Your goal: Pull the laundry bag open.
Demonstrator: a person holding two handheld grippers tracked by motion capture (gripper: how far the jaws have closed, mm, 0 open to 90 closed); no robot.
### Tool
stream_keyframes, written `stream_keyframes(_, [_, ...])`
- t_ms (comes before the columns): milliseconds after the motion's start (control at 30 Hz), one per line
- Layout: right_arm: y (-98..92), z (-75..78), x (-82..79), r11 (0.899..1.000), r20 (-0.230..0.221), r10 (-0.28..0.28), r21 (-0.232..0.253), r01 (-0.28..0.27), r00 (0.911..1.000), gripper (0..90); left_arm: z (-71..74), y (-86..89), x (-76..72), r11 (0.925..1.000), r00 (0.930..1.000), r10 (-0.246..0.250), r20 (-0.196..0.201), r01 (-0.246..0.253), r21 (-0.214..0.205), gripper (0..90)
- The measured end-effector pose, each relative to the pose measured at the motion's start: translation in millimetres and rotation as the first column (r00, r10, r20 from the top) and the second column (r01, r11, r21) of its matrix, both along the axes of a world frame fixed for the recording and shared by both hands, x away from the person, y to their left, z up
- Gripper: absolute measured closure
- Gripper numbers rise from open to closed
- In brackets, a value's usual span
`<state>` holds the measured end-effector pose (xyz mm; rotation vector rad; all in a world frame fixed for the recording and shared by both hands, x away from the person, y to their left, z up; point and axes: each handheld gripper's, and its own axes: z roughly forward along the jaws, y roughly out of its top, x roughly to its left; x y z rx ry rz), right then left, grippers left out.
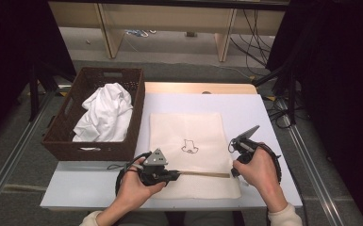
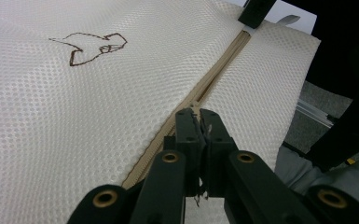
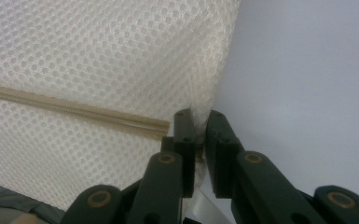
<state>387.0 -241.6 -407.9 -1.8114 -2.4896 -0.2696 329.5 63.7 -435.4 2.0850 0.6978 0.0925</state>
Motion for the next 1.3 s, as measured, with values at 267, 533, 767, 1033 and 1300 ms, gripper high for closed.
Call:
stream_keyframes(267, [-1.5, -0.9, 0.9, 1.000, 0.000, 0.003, -0.003, -0.003, 1.0000, 84.3, 0.1, 4.1, -0.3, 0.9999, 1.0000, 0.007, 0.001, -0.007, 0.008, 87.1])
stream_keyframes(533, [0.1, 0.0, -0.2, 1.000, -0.017, -0.029, -0.006, 0.029, 0.9994, 84.3, 0.5, 8.0, -2.5, 0.9994, 0.9994, 0.032, -0.012, -0.032, 0.008, 87.1])
stream_keyframes(767, [0.5, 2.5, -1.3, 0.998, -0.042, -0.059, -0.006, 0.059, 0.9974, 84.4, -0.1, 12.2, -1.6, 0.9996, 0.9998, 0.021, 0.002, -0.021, 0.020, 87.1])
stream_keyframes(1033, [-1.6, 1.8, -1.0, 0.998, -0.038, -0.061, -0.011, 0.060, 0.9974, 84.4, -1.5, 14.6, -2.5, 0.9995, 0.9994, 0.031, -0.012, -0.031, -0.004, 87.1])
stream_keyframes(1300, [-1.7, 1.2, -1.0, 0.998, -0.046, -0.069, -0.002, 0.069, 0.9966, 84.4, -0.9, 16.5, -1.2, 0.9996, 0.9996, 0.027, -0.012, -0.027, 0.010, 87.1])
